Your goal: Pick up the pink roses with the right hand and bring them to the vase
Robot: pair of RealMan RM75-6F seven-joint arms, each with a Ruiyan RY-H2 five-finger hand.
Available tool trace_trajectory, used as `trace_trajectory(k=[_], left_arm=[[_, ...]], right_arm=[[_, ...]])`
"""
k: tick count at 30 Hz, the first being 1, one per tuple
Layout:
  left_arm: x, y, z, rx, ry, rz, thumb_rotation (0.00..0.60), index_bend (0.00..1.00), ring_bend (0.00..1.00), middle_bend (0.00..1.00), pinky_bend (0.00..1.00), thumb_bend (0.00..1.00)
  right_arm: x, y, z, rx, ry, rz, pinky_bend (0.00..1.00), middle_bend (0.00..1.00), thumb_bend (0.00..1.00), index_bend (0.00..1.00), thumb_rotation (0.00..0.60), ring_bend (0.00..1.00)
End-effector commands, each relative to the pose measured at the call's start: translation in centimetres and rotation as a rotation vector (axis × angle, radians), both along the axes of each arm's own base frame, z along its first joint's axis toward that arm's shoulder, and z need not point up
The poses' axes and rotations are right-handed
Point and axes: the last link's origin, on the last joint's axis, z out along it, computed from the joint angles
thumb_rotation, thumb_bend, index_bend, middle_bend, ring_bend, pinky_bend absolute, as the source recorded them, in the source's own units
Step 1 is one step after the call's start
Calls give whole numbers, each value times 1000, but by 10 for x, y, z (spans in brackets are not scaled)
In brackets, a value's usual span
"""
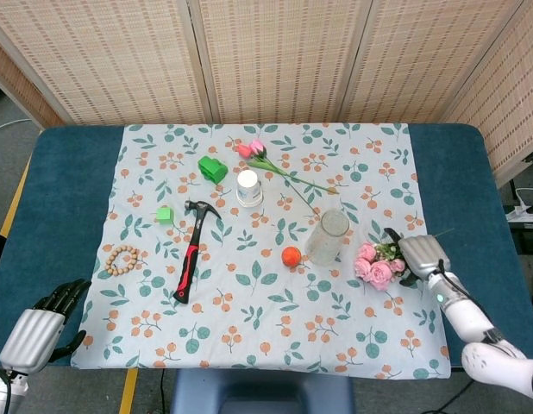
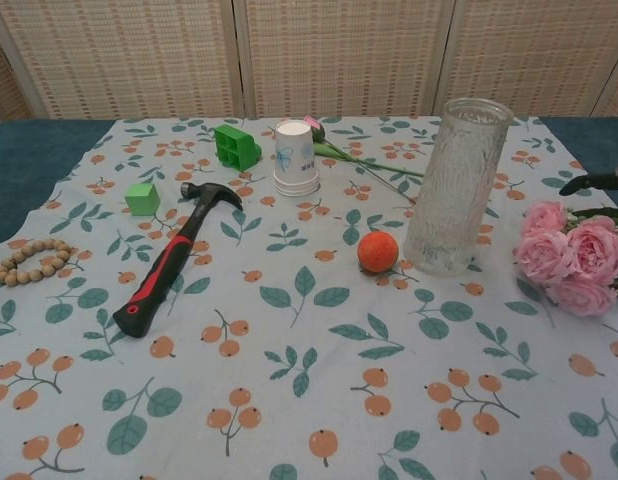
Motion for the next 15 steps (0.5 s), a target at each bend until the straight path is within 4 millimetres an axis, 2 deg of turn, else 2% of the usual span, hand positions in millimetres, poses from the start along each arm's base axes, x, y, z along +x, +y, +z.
trace_trajectory(k=[1, 8, 11, 13, 15], left_arm=[[-1, 0, 0, -1, 2, 2, 600, 65, 123, 84, 353, 333], [-2, 1, 1, 3, -2, 8, 600, 65, 124, 85, 354, 334], [-2, 1, 1, 2, -3, 8, 600, 65, 124, 85, 354, 333], [-2, 1, 1, 3, -5, 10, 600, 65, 124, 85, 354, 334], [-3, 1, 1, 5, -6, 11, 600, 65, 124, 84, 354, 334]], right_arm=[[0, -14, -22, 25, 56, 21, 842, 804, 0, 6, 600, 658], [-8, -17, -49, 25, 92, 41, 887, 845, 0, 188, 600, 708], [-9, -17, -56, -30, 66, 54, 937, 893, 0, 423, 600, 764], [-6, -16, -56, -93, 24, 75, 977, 928, 12, 666, 600, 804], [0, -13, -51, -161, -34, 99, 995, 944, 62, 798, 600, 821]])
